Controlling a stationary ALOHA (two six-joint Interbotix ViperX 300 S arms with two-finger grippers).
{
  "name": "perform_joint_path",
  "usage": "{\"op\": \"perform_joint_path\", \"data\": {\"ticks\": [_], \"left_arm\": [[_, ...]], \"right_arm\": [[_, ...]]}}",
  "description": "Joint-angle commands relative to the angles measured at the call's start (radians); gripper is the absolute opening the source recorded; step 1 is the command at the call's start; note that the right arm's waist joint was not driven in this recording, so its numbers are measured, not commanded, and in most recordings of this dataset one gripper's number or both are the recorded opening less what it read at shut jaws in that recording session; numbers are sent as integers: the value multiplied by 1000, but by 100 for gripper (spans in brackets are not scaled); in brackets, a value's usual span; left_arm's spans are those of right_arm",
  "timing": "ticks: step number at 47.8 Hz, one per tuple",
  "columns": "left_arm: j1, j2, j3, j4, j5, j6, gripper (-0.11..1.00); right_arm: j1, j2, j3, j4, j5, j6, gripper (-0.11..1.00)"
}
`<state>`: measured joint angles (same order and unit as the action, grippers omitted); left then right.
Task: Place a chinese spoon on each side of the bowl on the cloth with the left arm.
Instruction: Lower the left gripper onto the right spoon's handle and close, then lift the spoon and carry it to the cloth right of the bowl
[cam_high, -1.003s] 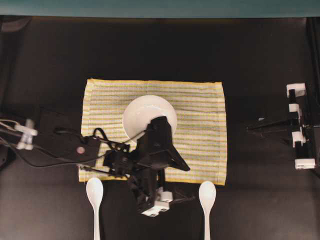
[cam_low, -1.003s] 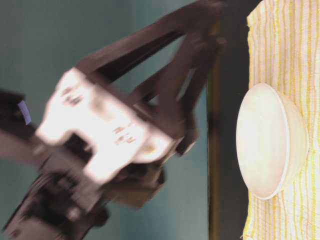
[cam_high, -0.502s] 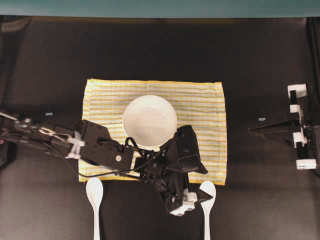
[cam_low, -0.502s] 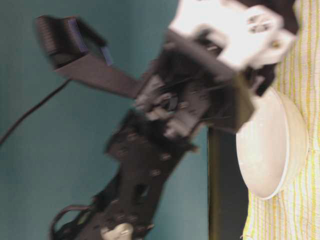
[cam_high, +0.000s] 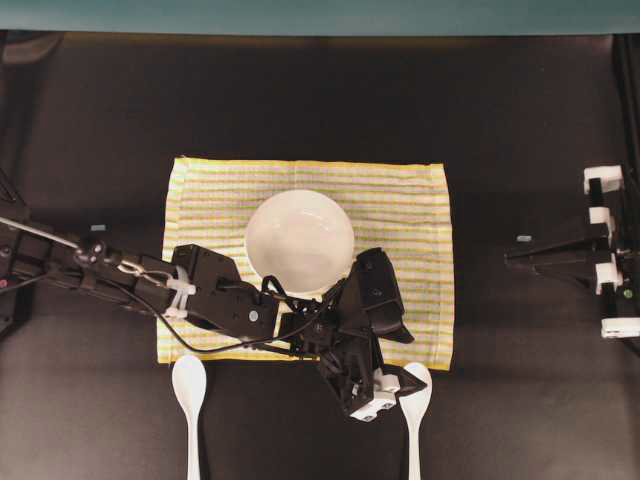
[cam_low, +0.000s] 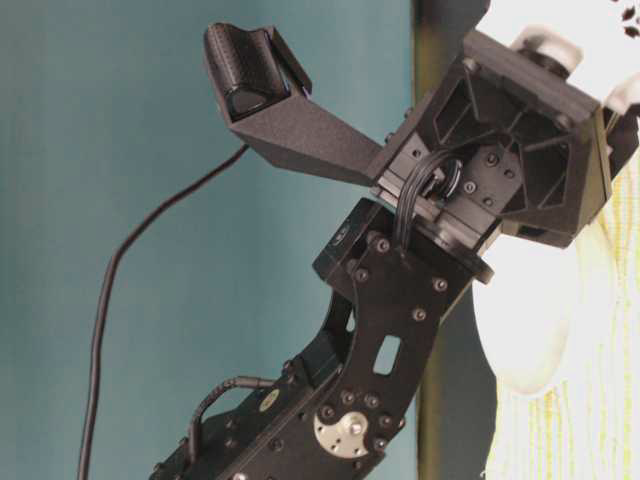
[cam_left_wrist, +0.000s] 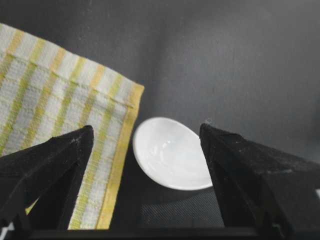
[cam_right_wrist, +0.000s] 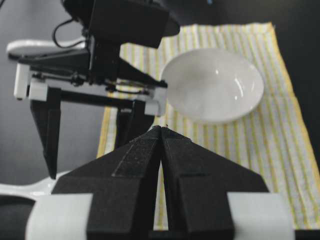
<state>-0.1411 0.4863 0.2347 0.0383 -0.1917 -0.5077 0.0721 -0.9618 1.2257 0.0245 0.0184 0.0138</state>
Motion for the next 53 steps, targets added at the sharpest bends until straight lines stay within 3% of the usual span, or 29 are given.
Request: {"op": "perform_joint_path", "data": {"ticks": [1, 27, 33, 40, 42, 53], "left_arm": [[0, 6, -17, 5, -8, 0, 82], [2, 54, -31, 5, 18, 5, 77], [2, 51, -31, 5, 21, 12, 59], [2, 31, -34, 5, 80, 15, 17], [6, 20, -34, 5, 107, 15, 9], [49, -97, -38, 8, 207, 46, 8]], "right_arm": [[0, 5, -3, 0, -3, -5, -1], [0, 3, -2, -2, -3, 3, -1], [0, 3, 0, -2, -2, 2, -1], [0, -5, -2, -2, -2, 2, -1], [0, -11, -2, 0, -2, 2, -1], [0, -43, 3, -2, -2, 2, -1]]}}
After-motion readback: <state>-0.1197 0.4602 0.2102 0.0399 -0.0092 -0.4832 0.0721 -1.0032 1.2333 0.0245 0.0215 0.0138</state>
